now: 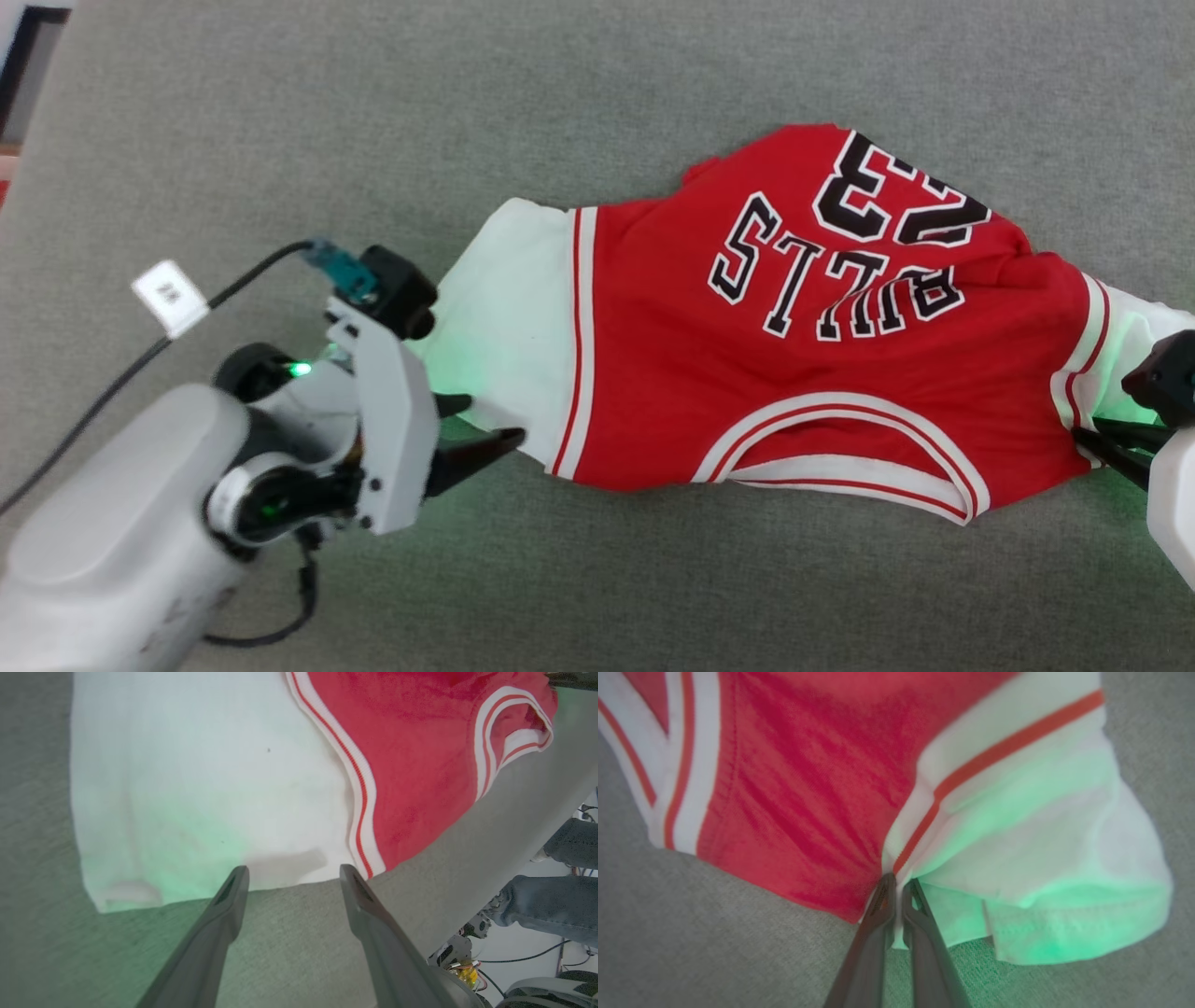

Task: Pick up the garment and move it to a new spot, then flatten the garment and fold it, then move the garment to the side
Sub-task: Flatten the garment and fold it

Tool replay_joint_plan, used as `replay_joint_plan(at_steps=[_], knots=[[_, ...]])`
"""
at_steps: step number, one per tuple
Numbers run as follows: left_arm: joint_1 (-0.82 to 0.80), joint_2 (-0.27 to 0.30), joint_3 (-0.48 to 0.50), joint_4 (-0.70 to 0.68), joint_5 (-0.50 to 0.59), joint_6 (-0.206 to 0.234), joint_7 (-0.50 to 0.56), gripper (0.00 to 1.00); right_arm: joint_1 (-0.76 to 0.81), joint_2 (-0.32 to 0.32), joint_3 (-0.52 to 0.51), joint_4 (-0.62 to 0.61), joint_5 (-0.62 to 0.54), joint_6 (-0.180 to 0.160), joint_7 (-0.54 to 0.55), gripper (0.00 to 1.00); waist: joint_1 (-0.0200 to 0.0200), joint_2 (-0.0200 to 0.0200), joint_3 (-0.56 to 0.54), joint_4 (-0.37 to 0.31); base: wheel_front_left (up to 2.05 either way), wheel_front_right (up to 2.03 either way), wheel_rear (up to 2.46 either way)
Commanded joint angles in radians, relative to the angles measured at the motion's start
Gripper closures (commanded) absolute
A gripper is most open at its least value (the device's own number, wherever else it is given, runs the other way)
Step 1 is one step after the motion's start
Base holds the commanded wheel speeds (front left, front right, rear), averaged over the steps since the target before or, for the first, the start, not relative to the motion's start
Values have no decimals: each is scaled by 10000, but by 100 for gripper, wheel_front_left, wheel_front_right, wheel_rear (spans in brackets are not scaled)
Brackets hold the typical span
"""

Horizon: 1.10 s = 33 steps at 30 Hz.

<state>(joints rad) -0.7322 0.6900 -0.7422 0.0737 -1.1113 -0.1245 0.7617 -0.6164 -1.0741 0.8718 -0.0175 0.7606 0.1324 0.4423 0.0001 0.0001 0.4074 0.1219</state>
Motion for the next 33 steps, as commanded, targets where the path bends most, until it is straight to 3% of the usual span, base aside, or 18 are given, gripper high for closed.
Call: replay_joint_plan(at_steps=[1,13,15,16,17,18,26,33], knots=[[-152,-247,-81,221,-235,-64,117,0,10,154,219,280,43,-35,40,100,-1,-1,97,-66,0,0,0],[-631,-1375,-1578,2072,-792,-44,643,0,-638,318,578,441,148,-84,-156,100,-1,-1,349,-232,0,0,0],[-675,-1459,-1776,2170,-928,-45,531,57,-688,359,611,455,218,-84,-230,100,-1,-1,350,-249,0,0,0],[-675,-1459,-1776,2170,-928,-45,531,57,-688,359,611,455,218,-84,-230,100,-1,-1,350,-249,0,0,0],[-687,-1485,-1855,2214,-994,-47,482,82,-727,374,642,465,232,-84,-258,100,-1,-1,342,-260,0,0,0],[-690,-1506,-1937,2250,-1080,-48,441,100,-752,393,644,478,264,-84,-313,100,-1,-1,330,-269,0,0,0],[-839,-1300,-2033,2409,-1670,-60,-600,100,-806,524,423,410,807,-25,-988,100,-1,-1,1,-357,0,0,0],[-889,-855,-1167,1943,-2639,-61,-2027,100,-583,519,-603,197,1393,-23,-2207,100,-1,-1,-369,-473,0,0,0]])
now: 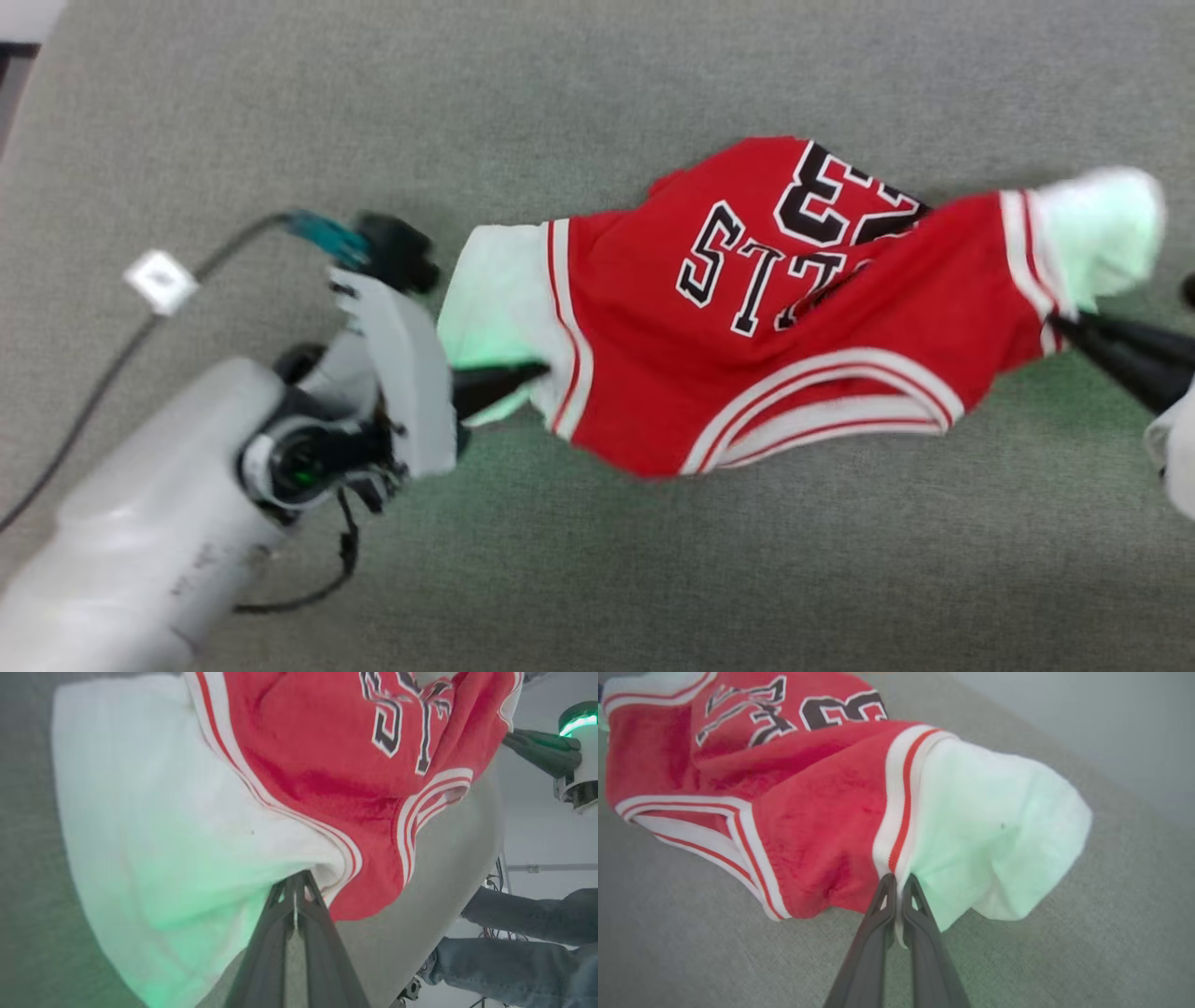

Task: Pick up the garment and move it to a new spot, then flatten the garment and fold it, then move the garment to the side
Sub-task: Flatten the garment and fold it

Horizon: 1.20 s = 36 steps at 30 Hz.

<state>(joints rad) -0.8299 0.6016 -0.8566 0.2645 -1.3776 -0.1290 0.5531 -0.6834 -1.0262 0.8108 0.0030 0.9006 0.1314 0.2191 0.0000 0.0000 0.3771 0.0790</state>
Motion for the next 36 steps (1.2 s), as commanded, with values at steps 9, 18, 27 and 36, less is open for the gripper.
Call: replay_joint_plan(at_steps=[9,18,27,36], knots=[[-956,-60,1617,580,-770,-17,-2024,100,-632,868,-1527,626,203,-14,-390,100,0,0,-40,-267,0,0,0],[-4878,-1493,2500,3654,366,476,-3960,100,-4753,4031,-3503,3770,-357,-14,-271,100,0,0,851,-725,0,0,0],[-8780,-2393,3636,6350,637,375,-6193,100,-8971,6234,-5003,7382,-2312,-14,-2152,100,0,0,1179,-999,0,0,0],[-7401,-2288,3060,6118,198,-15,-5285,100,-7891,6207,-3908,7802,-2389,-14,-2404,100,0,0,533,-981,0,0,0]])
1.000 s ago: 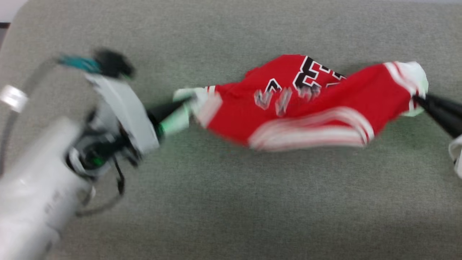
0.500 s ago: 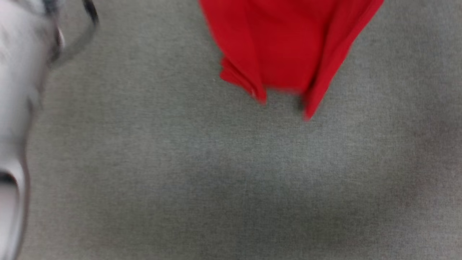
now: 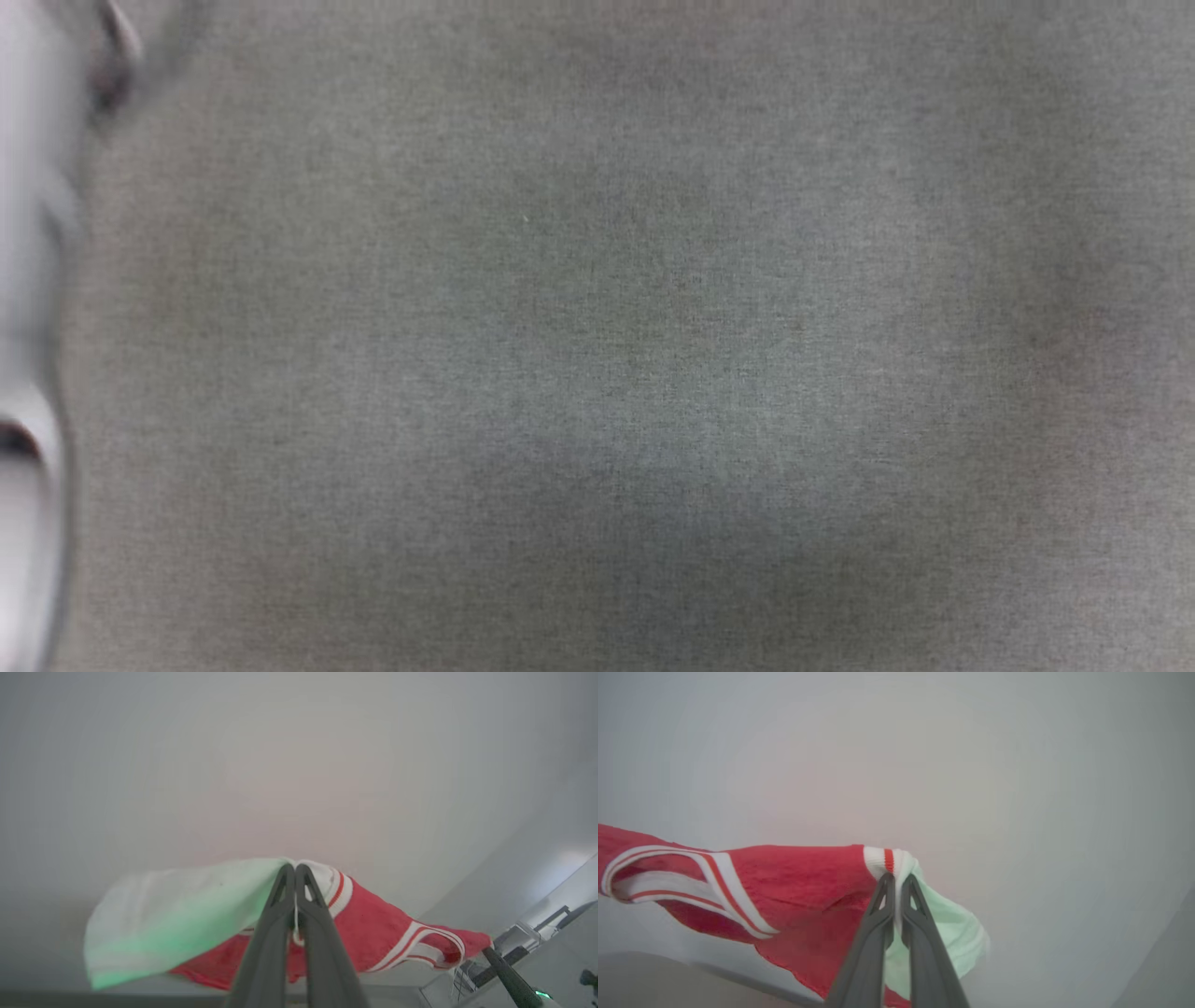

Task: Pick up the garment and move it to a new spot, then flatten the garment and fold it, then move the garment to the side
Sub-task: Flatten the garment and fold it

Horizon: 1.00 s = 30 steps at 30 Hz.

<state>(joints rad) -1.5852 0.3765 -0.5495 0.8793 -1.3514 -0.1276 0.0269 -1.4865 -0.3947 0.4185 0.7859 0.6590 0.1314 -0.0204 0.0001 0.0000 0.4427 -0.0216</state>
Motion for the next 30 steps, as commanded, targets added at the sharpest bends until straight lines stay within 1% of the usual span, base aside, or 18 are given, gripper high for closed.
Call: replay_joint_plan(at_steps=[1,4,6,9,14,18,20,23,26,30], knots=[[673,93,-137,-533,-185,-31,180,100,535,-263,214,-247,148,-14,96,100,-1,0,-166,35,0,0,0],[2668,568,-586,-1963,-485,-33,420,100,2075,-894,810,-1281,701,-14,421,100,-1,0,-375,120,0,0,0],[3969,757,-964,-2888,-649,-34,539,100,3225,-1545,946,-2083,1145,-14,722,100,-1,0,-487,231,0,0,0],[5804,1288,-1452,-4006,-786,-35,501,100,5119,-2294,963,-3392,1783,-12,1336,100,-1,0,-629,254,0,0,0],[8130,2153,-1972,-5560,-901,-37,218,100,7964,-3378,533,-5537,2332,-12,2531,100,-1,0,-943,256,0,0,0],[9390,2978,-2532,-7019,-792,-37,313,100,9960,-3904,-75,-7190,2400,-12,3702,100,-1,0,-1244,252,0,0,0],[9918,3512,-2741,-7524,-697,-36,374,100,10832,-4026,-536,-7932,2453,-12,4296,100,-1,0,-1357,238,0,0,0],[10512,4083,-3045,-8207,-506,-38,476,100,12050,-4127,-1243,-8928,2265,-12,5130,100,-1,0,-1469,244,0,0,0],[11078,4717,-3255,-8990,-501,-34,645,100,13182,-3987,-1890,-9904,2149,-12,6044,100,-1,0,-1518,241,0,0,0],[11739,5509,-3401,-9998,-535,235,750,100,14560,-3778,-2740,-10954,2007,-11,7151,100,-1,0,-1504,270,0,0,0]])
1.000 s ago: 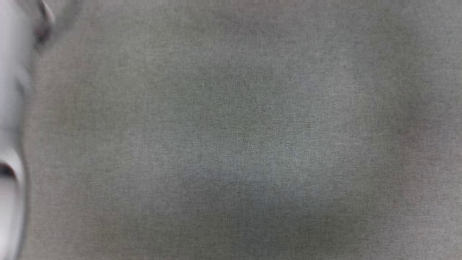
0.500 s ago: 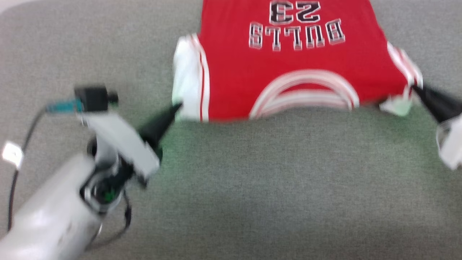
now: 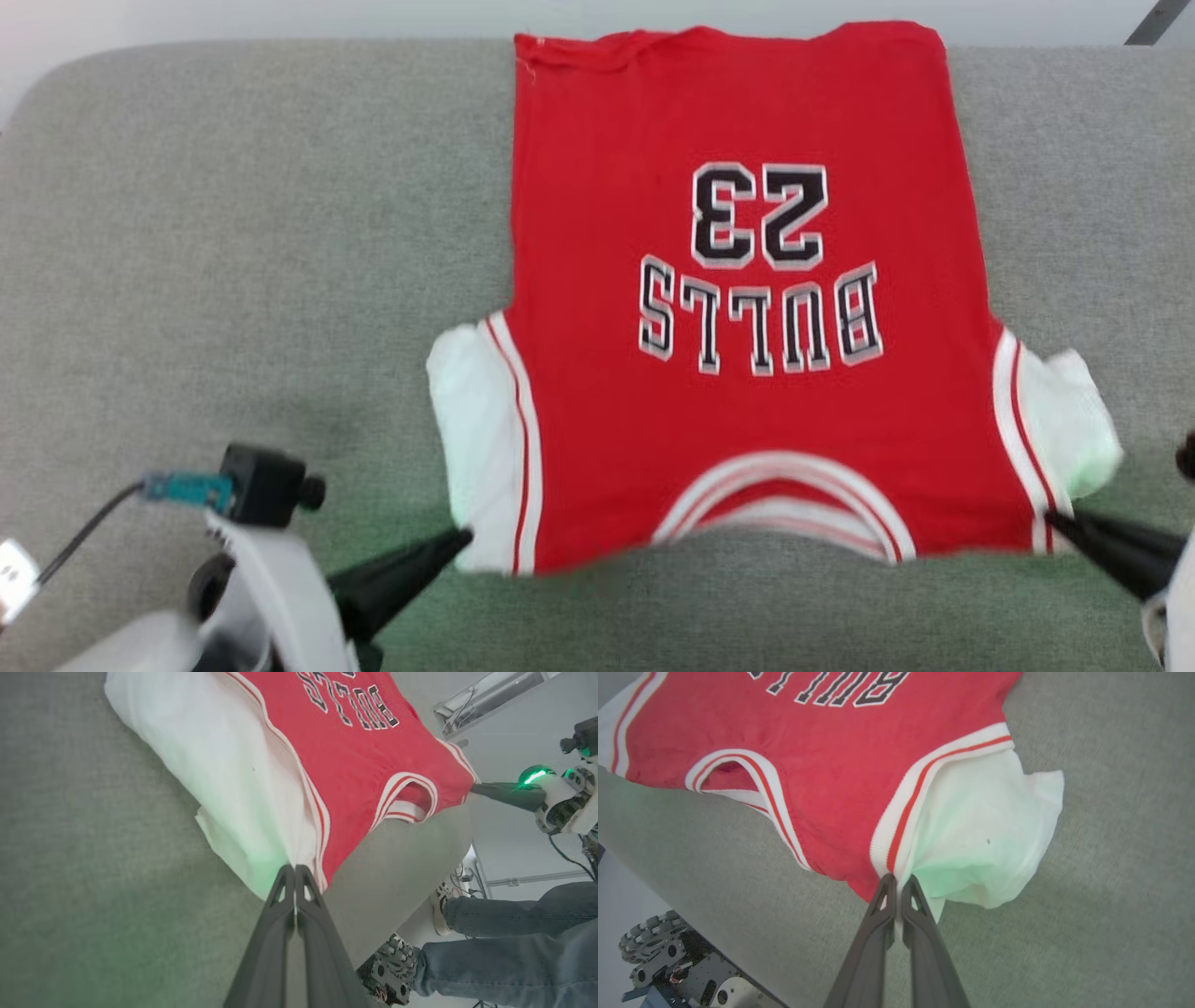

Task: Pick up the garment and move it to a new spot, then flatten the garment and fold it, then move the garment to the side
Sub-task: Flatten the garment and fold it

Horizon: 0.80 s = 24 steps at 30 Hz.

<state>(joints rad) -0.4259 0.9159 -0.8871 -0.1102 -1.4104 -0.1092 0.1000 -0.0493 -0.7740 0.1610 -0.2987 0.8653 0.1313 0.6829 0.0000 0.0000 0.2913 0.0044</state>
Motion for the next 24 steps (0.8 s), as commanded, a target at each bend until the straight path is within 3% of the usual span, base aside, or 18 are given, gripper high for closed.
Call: replay_joint_plan(at_steps=[1,5,11,16,24], knots=[[317,246,-48,-332,8,139,-4,100,525,122,-365,-334,-112,-10,367,100,0,0,15,26,0,0,0],[710,541,-64,-987,-25,507,-164,100,1685,647,-1281,-1134,-344,-10,1115,100,0,0,96,135,0,0,0],[923,281,-176,-1035,-147,598,-260,100,2340,1207,-1717,-1583,-884,-10,1645,100,0,0,219,145,0,0,0],[787,-294,-219,-234,-227,486,-391,100,1826,1365,-1251,-1249,-1175,-10,1884,100,0,0,399,65,0,0,0],[402,-1573,-401,1587,-70,142,-654,100,949,1519,44,719,-1583,-10,1327,100,0,0,568,51,0,0,0]])
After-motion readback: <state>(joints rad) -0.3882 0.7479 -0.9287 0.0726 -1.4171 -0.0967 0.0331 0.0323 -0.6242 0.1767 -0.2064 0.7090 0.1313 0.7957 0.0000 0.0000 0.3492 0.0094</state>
